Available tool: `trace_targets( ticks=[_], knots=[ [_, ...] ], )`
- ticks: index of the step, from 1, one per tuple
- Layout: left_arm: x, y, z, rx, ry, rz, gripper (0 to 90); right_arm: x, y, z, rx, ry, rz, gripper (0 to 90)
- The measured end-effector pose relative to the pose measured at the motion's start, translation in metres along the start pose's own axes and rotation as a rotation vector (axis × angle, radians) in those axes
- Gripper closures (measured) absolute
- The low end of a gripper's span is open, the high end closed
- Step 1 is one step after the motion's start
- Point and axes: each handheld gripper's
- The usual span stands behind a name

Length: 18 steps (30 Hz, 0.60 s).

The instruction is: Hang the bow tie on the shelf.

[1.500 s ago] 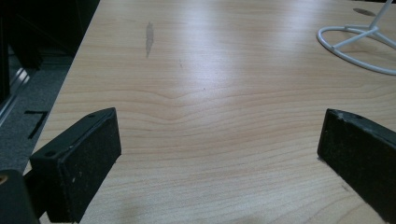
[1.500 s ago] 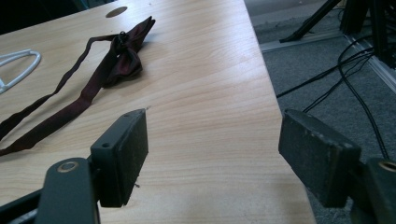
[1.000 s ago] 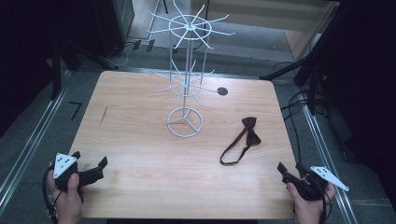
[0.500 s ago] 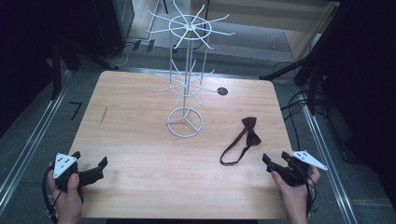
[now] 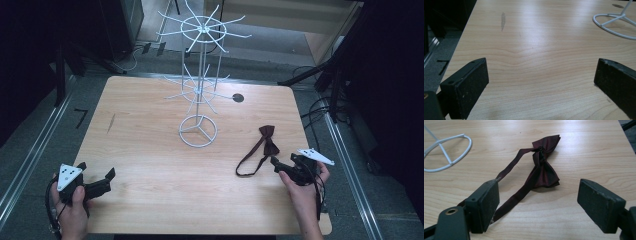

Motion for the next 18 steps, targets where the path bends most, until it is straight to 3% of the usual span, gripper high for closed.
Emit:
trace_targets(
  ticks=[6,18],
  knots=[
    [0.0,0.0,0.0,0.0,0.001,0.0,0.1,-0.002,-0.004,-0.012,0.027,0.003,-0.034,19.1],
    [0.0,0.0,0.0,-0.001,0.002,0.001,0.1,-0.001,-0.019,-0.028,0.099,0.024,-0.049,23.1]
  ],
)
Point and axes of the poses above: each handheld gripper's, and its own axes: z roughly backward along the jaws, y roughly out of its underside, x roughly to its left, and after that the axes turned 5 degrees about z, right-handed
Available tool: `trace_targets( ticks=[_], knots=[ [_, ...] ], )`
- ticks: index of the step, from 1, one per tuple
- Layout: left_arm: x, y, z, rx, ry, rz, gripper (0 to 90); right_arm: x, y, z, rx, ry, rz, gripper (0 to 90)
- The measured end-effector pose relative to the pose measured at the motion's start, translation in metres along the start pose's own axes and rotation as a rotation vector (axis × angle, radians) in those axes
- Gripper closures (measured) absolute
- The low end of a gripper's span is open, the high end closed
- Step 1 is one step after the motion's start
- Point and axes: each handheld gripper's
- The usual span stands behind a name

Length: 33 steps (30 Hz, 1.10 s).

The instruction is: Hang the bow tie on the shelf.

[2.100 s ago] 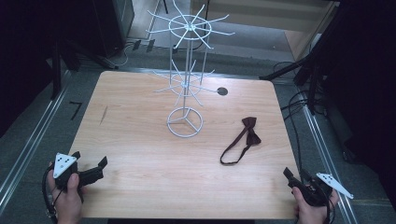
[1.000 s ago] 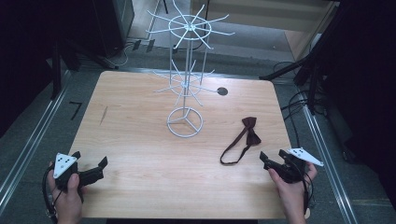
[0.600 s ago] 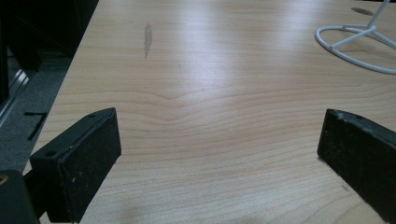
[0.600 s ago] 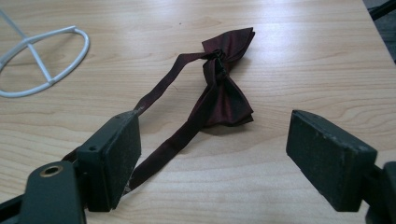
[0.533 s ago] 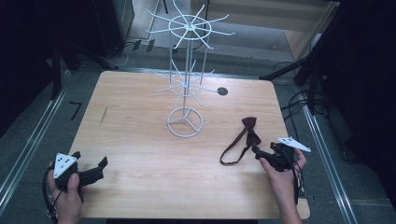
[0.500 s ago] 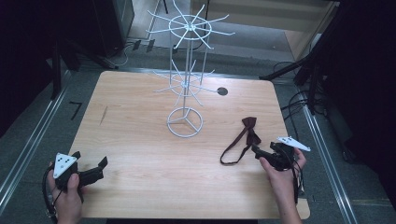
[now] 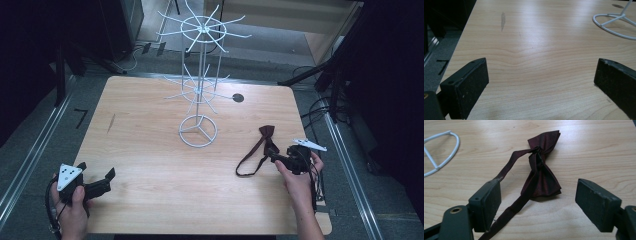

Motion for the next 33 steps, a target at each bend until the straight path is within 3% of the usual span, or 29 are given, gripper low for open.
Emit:
trace_targets(
  ticks=[8,21,33],
  knots=[
    [0.0,0.0,0.0,0.001,0.001,-0.001,0.1,0.005,-0.002,-0.012,0.06,0.008,-0.002,25.9],
    [0.0,0.0,0.0,0.002,0.003,-0.001,0.1,0.005,-0.001,-0.029,0.085,0.026,-0.013,28.5],
    [0.0,0.0,0.0,0.003,0.003,-0.001,0.1,0.004,0.001,-0.042,0.093,0.017,-0.005,40.8]
  ],
)
Point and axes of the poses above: each handheld gripper's, and its own axes: z roughly backward along the jaws, y roughly out of its underside, x roughly to its left, and after that the axes turned 5 degrees about z, right-handed
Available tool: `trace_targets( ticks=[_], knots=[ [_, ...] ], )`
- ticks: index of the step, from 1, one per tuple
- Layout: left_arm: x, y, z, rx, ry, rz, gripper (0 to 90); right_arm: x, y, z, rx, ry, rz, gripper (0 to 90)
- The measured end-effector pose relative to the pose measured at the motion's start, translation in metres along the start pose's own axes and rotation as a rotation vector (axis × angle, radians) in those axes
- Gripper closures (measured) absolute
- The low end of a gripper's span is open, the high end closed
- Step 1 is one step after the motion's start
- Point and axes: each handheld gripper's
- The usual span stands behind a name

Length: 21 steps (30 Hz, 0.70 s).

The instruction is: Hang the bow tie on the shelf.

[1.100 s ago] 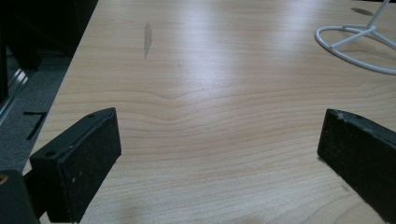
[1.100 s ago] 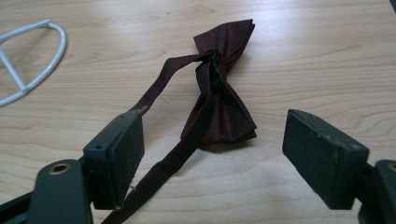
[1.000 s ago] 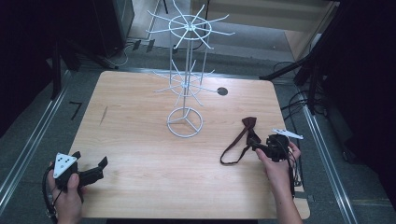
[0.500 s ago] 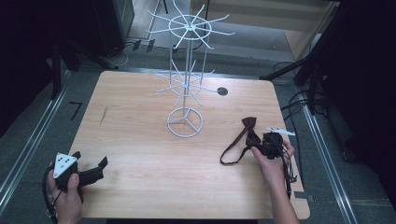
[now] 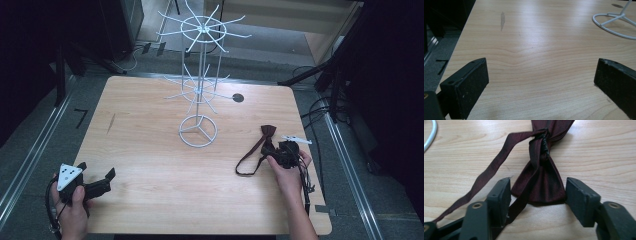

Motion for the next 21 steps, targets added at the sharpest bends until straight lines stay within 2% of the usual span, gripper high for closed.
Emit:
trace_targets(
  ticks=[6,7,9,13,16,17,21],
  knots=[
    [0.0,0.0,0.0,0.001,0.0,0.0,0.1,0.0005,0.0003,-0.0017,-0.013,0.018,0.004,49.5],
    [0.0001,0.0,0.0,0.001,0.0,0.002,0.1,0.0005,0.0005,-0.0016,-0.013,0.032,0.009,55.4],
    [0.0002,-0.0001,0.0,0.002,0.0,0.001,0.1,0.0002,0.0006,-0.0015,-0.014,0.037,0.013,57.8],
    [0.0002,-0.0001,0.0001,0.002,0.0,0.001,0.1,-0.0003,0.0014,-0.0009,-0.013,0.047,0.02,72.1],
    [0.0002,-0.0001,0.0,0.002,0.0,0.001,0.1,-0.0002,0.0017,-0.0004,-0.016,0.043,0.022,76.2],
    [0.0002,-0.0001,0.0001,0.002,0.0,0.001,0.2,0.0006,0.0025,0.0017,-0.036,0.036,0.031,83.4],
    [0.0002,-0.0001,0.0001,0.002,0.0,0.002,0.1,0.001,0.0037,0.0035,-0.051,0.035,0.031,86.8]
  ],
)
Point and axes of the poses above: each handheld gripper's, and its own axes: z roughly backward along the jaws, y roughly out of its underside, x roughly to its left, and after that the axes turned 5 degrees about z, right-handed
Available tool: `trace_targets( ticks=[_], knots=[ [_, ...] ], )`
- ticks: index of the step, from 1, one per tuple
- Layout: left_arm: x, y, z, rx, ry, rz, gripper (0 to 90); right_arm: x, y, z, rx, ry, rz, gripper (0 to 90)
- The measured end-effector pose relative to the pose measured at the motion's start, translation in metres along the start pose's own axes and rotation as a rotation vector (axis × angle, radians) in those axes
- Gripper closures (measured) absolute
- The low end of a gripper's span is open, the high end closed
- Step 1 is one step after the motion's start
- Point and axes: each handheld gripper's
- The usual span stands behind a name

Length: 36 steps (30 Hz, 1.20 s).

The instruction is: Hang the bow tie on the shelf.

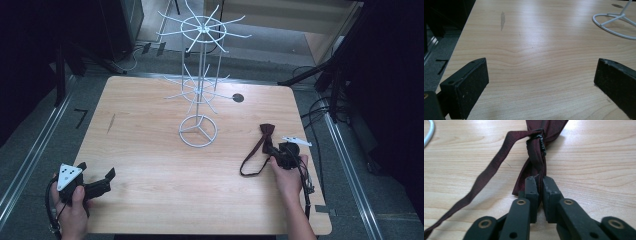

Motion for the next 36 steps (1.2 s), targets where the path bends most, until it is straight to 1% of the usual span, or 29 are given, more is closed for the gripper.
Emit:
trace_targets(
  ticks=[1,3,5,8,9,11,12,13,14,15,21,23,27,28,29,30,31,32,33,36],
  knots=[
    [0.0,0.0,0.0,0.0,-0.001,0.001,0.1,0.001,0.002,0.001,-0.02,-0.001,-0.001,87.8],
    [0.0,0.0,0.0,0.001,0.0,-0.001,0.1,0.001,0.002,0.002,-0.025,0.0,-0.001,87.9],
    [0.0,0.0,0.0,0.001,0.0,-0.001,0.1,0.001,0.004,0.004,-0.057,-0.007,-0.006,88.4],
    [0.0,0.0,0.0,0.001,-0.001,-0.001,0.1,0.001,0.004,0.008,-0.089,-0.017,-0.012,88.7],
    [0.0,0.0,0.0,0.002,0.0,-0.001,0.1,0.001,0.004,0.008,-0.089,-0.017,-0.012,88.7],
    [0.0,0.0,0.0,0.003,-0.003,-0.001,0.1,0.003,0.002,0.013,-0.116,-0.024,-0.006,88.8],
    [0.0,0.0,0.0,0.003,-0.003,-0.001,0.1,0.003,0.002,0.013,-0.116,-0.024,-0.006,88.8],
    [0.0,0.0,0.0,0.002,-0.002,-0.001,0.2,0.005,0.001,0.017,-0.136,-0.03,-0.002,88.9],
    [0.0,0.0,0.0,0.002,-0.002,-0.001,0.1,0.005,0.001,0.017,-0.136,-0.03,-0.002,88.9],
    [0.0,0.0,0.0,0.003,-0.001,-0.001,0.1,0.005,0.0,0.02,-0.154,-0.033,0.002,88.9],
    [0.0,0.0,0.0,0.0,-0.001,0.0,0.1,0.009,-0.001,0.026,-0.184,-0.047,0.005,88.9],
    [0.0,0.0,0.0,0.001,-0.001,0.0,0.1,0.011,-0.003,0.028,-0.191,-0.049,0.016,89.0],
    [0.0,0.0,0.0,0.002,-0.002,-0.001,0.1,0.015,-0.007,0.031,-0.205,-0.062,0.021,89.0],
    [0.0,0.0,0.0,0.003,-0.002,-0.001,0.1,0.02,-0.01,0.035,-0.218,-0.069,0.031,89.0],
    [0.0,0.0,0.0,0.003,-0.002,-0.001,0.1,0.02,-0.01,0.035,-0.218,-0.069,0.031,89.0],
    [0.0,0.0,0.0,0.002,-0.001,-0.001,0.1,0.025,-0.013,0.038,-0.232,-0.08,0.039,89.0],
    [0.0,0.0,0.0,0.003,-0.002,-0.001,0.1,0.026,-0.014,0.039,-0.239,-0.082,0.046,89.0],
    [0.0,0.0,0.0,0.003,-0.002,-0.001,0.1,0.026,-0.014,0.039,-0.239,-0.082,0.046,89.0],
    [0.0,0.0,0.0,0.002,-0.001,-0.001,0.1,0.031,-0.016,0.042,-0.248,-0.091,0.053,89.0],
    [0.0,0.0,0.0,0.001,-0.001,0.0,0.1,0.035,-0.018,0.044,-0.256,-0.096,0.056,89.0]
  ],
)
Point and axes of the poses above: each handheld gripper's, and its own axes: z roughly backward along the jaws, y roughly out of its underside, x roughly to its left, and after that the axes turned 5 degrees about z, right-handed
